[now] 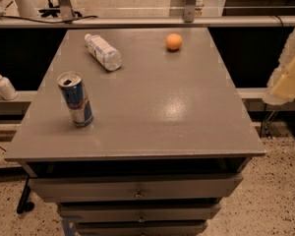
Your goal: Place blue plastic bottle upright
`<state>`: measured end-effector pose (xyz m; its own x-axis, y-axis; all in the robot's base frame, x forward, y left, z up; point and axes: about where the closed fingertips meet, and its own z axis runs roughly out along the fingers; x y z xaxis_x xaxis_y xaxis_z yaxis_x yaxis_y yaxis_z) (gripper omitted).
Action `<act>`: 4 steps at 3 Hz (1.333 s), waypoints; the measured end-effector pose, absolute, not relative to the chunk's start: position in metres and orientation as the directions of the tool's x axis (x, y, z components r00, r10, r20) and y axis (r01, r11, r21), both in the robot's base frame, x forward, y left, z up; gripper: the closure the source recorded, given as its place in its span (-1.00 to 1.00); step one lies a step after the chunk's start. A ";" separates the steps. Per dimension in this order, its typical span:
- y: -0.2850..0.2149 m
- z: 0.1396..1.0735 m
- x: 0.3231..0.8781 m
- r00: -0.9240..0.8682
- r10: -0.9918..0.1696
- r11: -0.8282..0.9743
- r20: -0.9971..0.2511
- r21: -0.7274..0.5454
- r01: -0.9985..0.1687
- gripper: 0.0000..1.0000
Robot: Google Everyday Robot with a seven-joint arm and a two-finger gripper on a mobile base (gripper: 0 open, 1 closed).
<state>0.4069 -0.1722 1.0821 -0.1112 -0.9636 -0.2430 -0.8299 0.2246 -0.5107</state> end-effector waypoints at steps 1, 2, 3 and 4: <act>-0.172 1.082 0.407 -0.111 -0.964 0.224 -0.243 -0.511 -0.830 -1.00; -0.155 1.083 0.417 -0.105 -0.950 0.244 -0.293 -0.492 -0.835 -1.00; -0.118 1.063 0.442 -0.093 -0.936 0.249 -0.340 -0.449 -0.858 -1.00; -0.078 1.039 0.474 -0.108 -0.916 0.271 -0.386 -0.398 -0.876 -1.00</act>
Offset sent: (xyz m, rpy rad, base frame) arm 0.0391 0.0279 -0.0208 0.1368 0.0732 0.0006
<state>0.4738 -0.0776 1.0394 -0.1084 -0.9161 -0.3859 -0.8764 0.2713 -0.3979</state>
